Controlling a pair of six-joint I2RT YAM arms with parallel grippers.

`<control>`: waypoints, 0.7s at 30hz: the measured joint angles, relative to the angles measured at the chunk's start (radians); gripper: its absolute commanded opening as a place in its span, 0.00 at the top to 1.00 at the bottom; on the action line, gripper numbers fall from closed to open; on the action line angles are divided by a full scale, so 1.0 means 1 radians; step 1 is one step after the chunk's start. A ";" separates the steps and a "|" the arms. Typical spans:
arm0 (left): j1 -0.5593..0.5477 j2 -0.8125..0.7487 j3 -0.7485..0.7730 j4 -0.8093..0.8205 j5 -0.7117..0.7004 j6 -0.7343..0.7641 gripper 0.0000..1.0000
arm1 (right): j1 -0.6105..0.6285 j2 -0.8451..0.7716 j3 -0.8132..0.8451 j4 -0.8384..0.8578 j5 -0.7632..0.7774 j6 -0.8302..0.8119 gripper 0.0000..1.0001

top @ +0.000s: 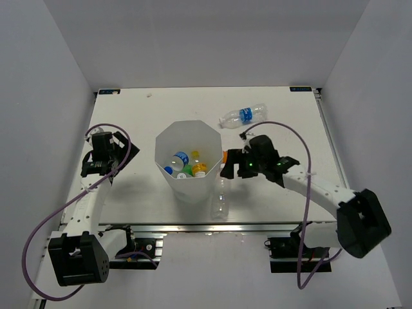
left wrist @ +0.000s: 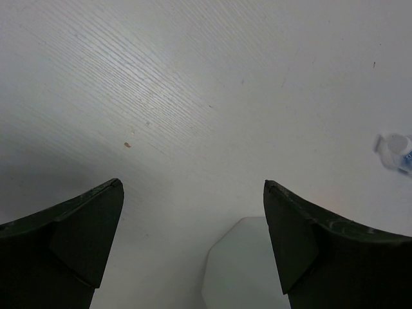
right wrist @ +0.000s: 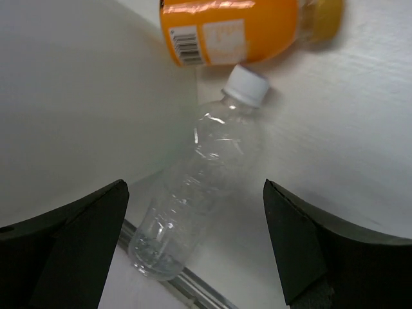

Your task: Put the plastic bottles in the bin

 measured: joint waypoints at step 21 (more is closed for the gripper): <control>0.000 -0.036 0.000 -0.012 -0.031 -0.004 0.02 | 0.070 0.027 0.208 -0.101 0.455 0.090 0.72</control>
